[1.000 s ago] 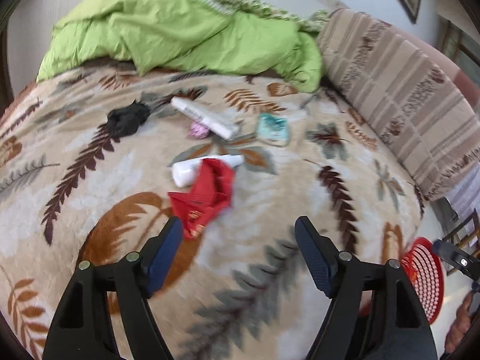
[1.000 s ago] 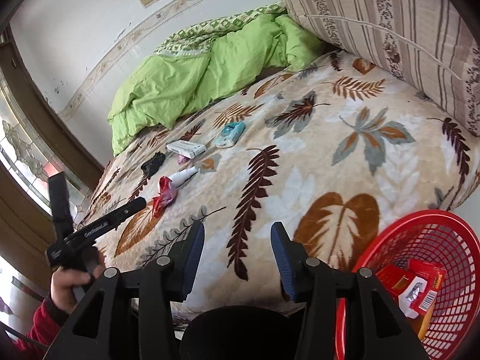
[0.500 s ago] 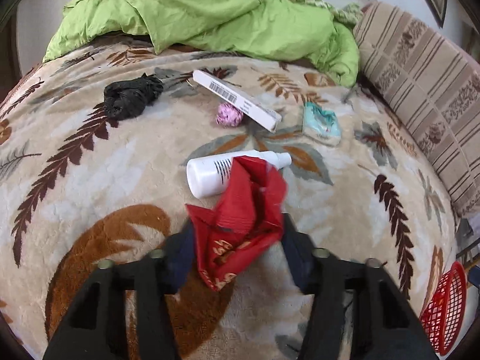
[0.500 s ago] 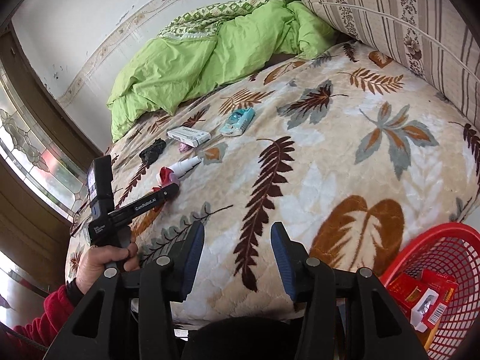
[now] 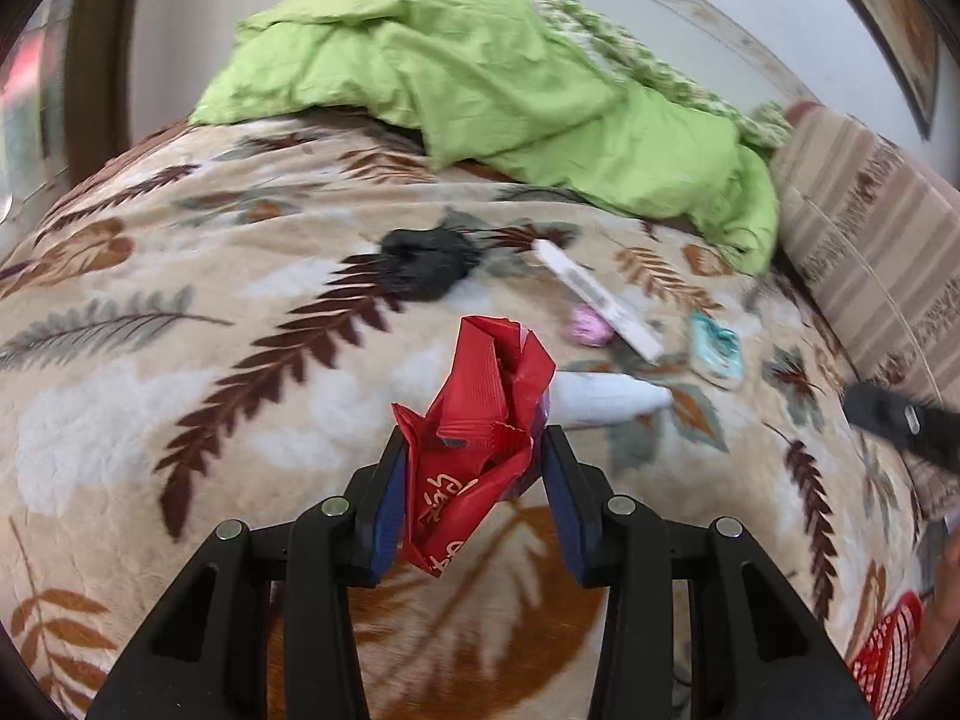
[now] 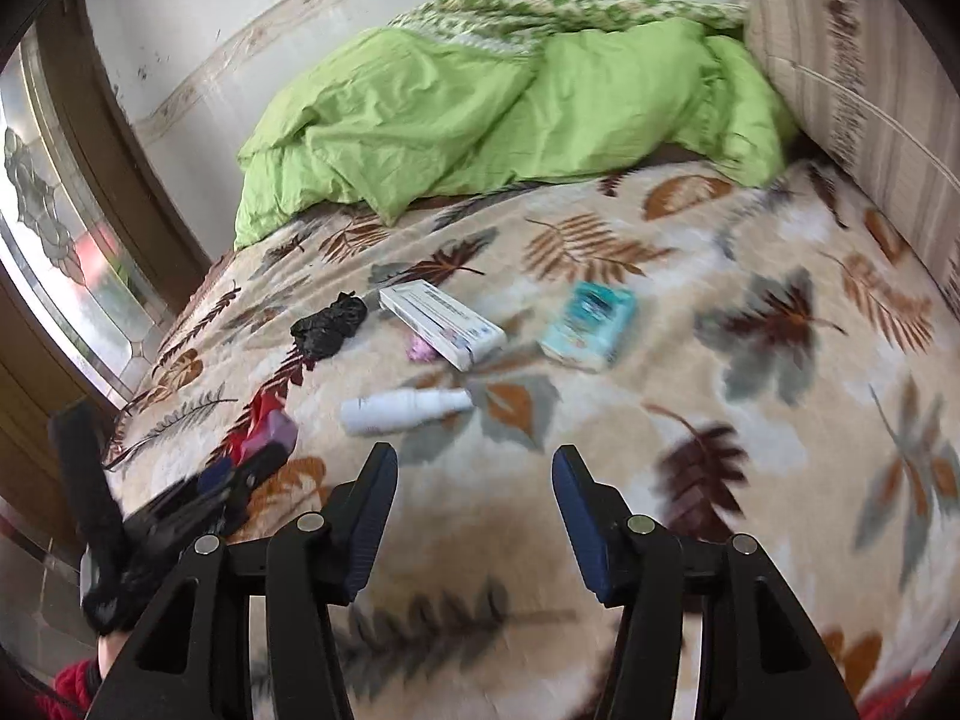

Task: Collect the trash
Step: 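Grasp the crumpled red bag with the left tool, then grasp the white medicine box with the right tool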

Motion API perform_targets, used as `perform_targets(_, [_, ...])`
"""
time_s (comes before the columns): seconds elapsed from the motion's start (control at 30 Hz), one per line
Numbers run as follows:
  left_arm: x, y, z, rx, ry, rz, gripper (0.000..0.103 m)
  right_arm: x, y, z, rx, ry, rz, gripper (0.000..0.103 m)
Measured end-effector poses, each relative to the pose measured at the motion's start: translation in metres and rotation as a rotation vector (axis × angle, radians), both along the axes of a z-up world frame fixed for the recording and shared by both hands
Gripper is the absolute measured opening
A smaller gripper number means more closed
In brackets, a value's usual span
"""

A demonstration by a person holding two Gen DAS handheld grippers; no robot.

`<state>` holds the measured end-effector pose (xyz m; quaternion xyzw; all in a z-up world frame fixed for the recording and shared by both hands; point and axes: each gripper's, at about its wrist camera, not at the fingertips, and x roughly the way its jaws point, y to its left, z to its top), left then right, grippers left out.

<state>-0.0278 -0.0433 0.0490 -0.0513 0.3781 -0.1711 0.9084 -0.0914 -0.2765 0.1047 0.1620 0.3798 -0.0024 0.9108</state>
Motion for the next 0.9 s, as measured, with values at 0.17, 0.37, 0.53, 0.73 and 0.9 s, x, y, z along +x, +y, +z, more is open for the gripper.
perform_targets(0.17, [0.011,0.009,-0.007,-0.002,0.023,0.042,0.041,0.069,0.020,-0.005,-0.083,0.016,0.047,0.057])
perform_targets(0.37, [0.019,0.015,-0.014,-0.025,0.062,0.060,0.041,0.139,0.056,-0.028,-0.238,0.079,0.092,0.057])
perform_targets(0.53, [0.024,0.017,-0.018,-0.031,0.078,0.071,0.041,0.174,0.093,-0.049,-0.500,0.096,0.134,0.057])
perform_targets(0.73, [0.025,0.011,-0.017,-0.029,0.069,0.045,0.041,0.191,0.076,-0.064,-0.550,0.140,0.084,0.025])
perform_targets(0.9, [0.021,0.004,-0.014,-0.024,0.058,0.016,0.041,0.166,0.052,-0.041,-0.476,0.065,-0.001,0.013])
